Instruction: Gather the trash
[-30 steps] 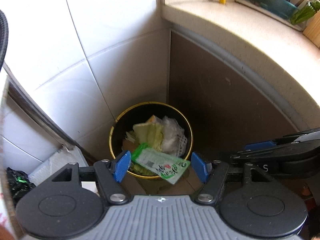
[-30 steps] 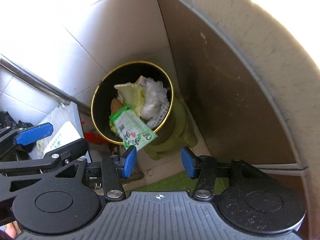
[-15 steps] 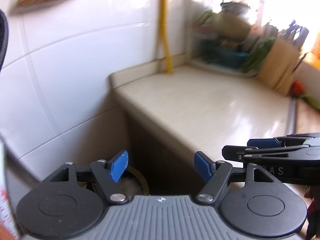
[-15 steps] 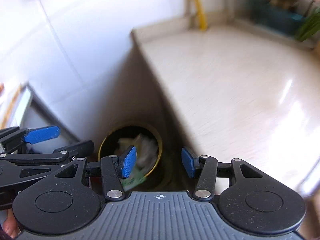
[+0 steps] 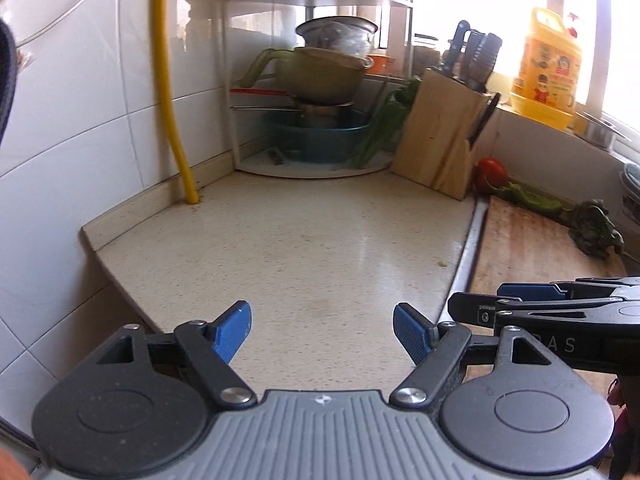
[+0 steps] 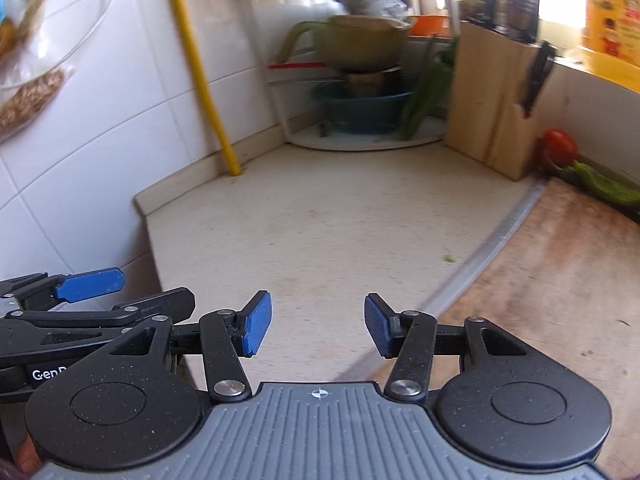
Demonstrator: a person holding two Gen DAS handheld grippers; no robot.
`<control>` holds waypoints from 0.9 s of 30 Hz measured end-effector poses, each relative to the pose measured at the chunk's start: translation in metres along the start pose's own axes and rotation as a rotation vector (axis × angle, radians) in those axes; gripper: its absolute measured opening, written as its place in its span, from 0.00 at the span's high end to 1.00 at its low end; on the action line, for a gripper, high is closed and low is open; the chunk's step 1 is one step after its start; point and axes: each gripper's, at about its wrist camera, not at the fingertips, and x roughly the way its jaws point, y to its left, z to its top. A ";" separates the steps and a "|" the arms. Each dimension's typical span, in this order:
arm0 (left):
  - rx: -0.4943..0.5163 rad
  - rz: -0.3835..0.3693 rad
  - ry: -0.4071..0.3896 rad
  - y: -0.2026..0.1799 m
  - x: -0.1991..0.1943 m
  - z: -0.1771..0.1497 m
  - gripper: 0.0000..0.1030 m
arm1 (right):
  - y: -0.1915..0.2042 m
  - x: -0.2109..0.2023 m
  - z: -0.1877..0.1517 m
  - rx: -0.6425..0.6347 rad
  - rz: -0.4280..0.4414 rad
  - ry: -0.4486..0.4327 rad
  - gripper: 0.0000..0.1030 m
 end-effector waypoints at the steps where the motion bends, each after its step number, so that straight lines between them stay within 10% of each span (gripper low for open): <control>1: 0.004 -0.004 0.001 -0.002 -0.003 0.000 0.27 | -0.006 -0.004 -0.001 0.005 -0.005 -0.003 0.41; 17: -0.098 0.219 -0.083 0.035 -0.084 -0.036 0.06 | 0.022 -0.043 -0.020 -0.047 0.183 -0.011 0.40; 23: -0.261 0.149 -0.129 0.065 -0.117 -0.053 0.00 | 0.053 -0.047 -0.024 -0.113 0.268 -0.005 0.36; 27: -0.204 0.377 -0.141 0.070 -0.129 -0.061 0.00 | 0.071 -0.052 -0.030 -0.139 0.320 -0.001 0.35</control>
